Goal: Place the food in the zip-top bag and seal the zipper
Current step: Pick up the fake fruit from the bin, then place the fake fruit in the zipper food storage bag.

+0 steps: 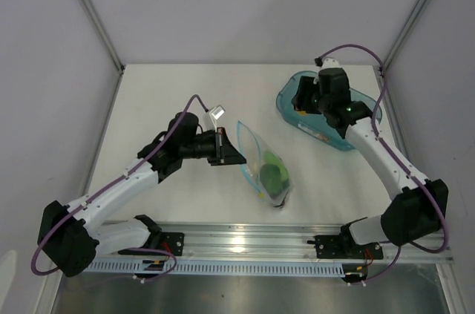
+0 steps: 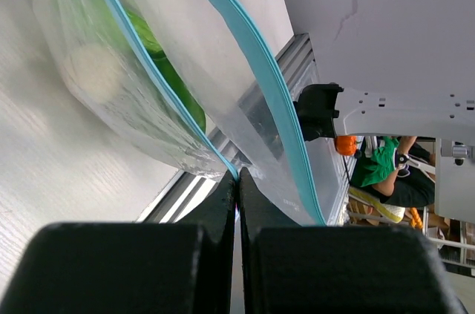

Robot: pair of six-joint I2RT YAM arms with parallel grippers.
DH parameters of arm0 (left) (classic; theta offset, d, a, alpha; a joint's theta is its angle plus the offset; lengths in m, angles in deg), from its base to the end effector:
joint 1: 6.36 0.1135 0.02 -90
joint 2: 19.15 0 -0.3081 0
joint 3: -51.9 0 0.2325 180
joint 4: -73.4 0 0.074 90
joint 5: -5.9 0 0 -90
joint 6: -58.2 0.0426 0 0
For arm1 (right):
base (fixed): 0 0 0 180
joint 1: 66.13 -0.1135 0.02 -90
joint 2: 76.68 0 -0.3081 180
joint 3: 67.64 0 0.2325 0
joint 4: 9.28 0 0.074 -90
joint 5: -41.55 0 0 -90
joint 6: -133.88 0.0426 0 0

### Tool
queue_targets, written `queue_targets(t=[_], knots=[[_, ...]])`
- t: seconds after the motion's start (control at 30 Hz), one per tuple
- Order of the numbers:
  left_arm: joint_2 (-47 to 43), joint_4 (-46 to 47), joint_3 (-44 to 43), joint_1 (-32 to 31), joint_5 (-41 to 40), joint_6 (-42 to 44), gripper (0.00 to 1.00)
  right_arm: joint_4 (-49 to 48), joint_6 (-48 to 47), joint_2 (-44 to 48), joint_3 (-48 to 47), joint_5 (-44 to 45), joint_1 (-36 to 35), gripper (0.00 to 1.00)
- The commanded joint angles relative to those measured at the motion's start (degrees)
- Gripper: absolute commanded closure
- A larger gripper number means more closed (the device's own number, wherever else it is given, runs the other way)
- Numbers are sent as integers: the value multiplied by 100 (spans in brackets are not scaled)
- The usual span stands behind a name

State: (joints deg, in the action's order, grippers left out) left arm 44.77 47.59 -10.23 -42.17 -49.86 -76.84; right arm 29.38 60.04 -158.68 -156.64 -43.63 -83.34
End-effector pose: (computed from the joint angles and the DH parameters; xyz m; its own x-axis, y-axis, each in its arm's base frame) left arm 0.1593 -0.1445 0.3324 -0.8939 -0.0764 -0.4417 0.3617 0.4594 -0.8113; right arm 0.2943 0.0874 0.3858 -0.5446 0.1216 -0.8298 -0.0780 0.9778 0.1945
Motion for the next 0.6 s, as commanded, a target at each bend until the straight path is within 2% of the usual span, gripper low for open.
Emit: queue_targets(t=[0.0,0.07,0.27,0.4,0.57], knots=[[-240,118,-239,39,13,-67,99,363,-166,701,284,-165,-597,100],[-266,83,-318,48,21,-67,99,363,-201,1193,487,-324,-669,100],[-354,-57,-389,48,-5,-5,99,372,-421,2343,663,-1736,-871,100],[-319,-66,-468,39,21,-23,100,485,-693,2688,672,-2431,-1187,98],[-266,-84,-599,39,21,-32,100,618,-737,2654,707,-2671,-1705,97]])
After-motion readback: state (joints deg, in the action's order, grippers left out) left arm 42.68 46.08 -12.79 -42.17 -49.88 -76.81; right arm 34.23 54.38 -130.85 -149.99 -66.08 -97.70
